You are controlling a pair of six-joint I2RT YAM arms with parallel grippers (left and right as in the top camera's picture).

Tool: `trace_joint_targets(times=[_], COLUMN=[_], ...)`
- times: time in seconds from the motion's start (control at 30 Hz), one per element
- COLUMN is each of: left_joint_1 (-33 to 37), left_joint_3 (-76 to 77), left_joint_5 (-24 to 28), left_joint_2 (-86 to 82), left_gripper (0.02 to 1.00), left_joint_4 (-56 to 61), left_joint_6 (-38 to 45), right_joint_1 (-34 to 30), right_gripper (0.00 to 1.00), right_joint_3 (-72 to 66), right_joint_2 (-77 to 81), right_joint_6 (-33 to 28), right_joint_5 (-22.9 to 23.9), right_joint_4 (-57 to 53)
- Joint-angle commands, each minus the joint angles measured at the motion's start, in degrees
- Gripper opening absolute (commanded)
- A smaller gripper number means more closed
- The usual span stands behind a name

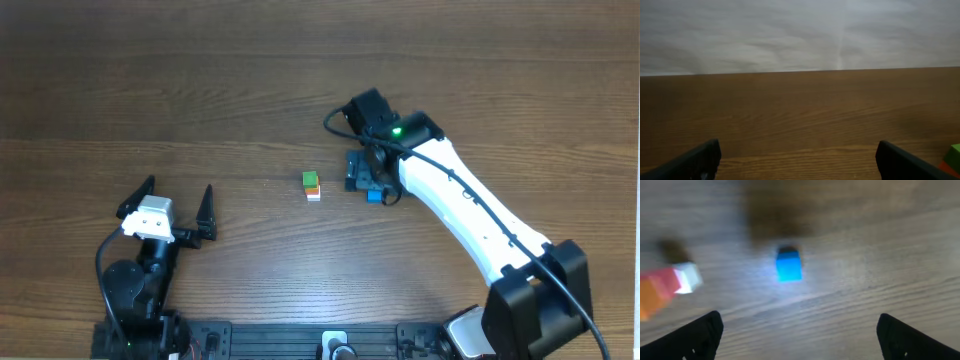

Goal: Stack Cubes

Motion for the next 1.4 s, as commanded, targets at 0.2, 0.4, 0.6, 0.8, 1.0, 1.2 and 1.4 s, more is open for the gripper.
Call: trace_joint_targets(times=[0.2, 0.4, 0.6, 0.8, 1.0, 1.2, 1.4], left_joint_1=[0.2, 0.2, 0.2, 0.2, 0.2, 0.2, 0.2], left_joint_3=[-0.3, -0.3, -0.3, -0.3, -0.3, -0.3, -0.3], left_joint_5=[-0.5, -0.5, -0.5, -0.5, -0.5, -0.5, -0.5], left_joint_2=[-0.4, -0.4, -0.4, -0.4, -0.4, -0.4, -0.4], left_gripper=[1.0, 1.0, 0.996, 1.0, 0.998, 1.0, 1.0], left_joint_4=[0.0, 0.0, 0.0, 0.0, 0.0, 0.0, 0.0], left_joint_6=[0.8, 0.8, 0.8, 0.8, 0.8, 0.8, 0.8], right_joint_1=[-0.5, -0.8, -1.7, -1.8, -2.0, -1.9, -1.9], right_gripper=[0.895, 0.89, 0.869, 0.836, 0.787, 0.671, 0.555], right_joint_3=[-8.7, -8.7, -9.1, -11.1, -12.0, -12.1, -12.1], right_joint_2=[2.6, 6.8, 8.7, 9.0, 9.0, 9.0, 9.0], right_joint_6=[-4.1, -7.0, -7.6, -7.6, -7.6, -8.6, -8.6], right_joint_5=[-1.2, -1.1, -0.7, -1.6, -1.9, -3.3, -3.3], right_joint_4=[9.5, 12.6, 14.4, 17.0, 18.4, 19.6, 19.8])
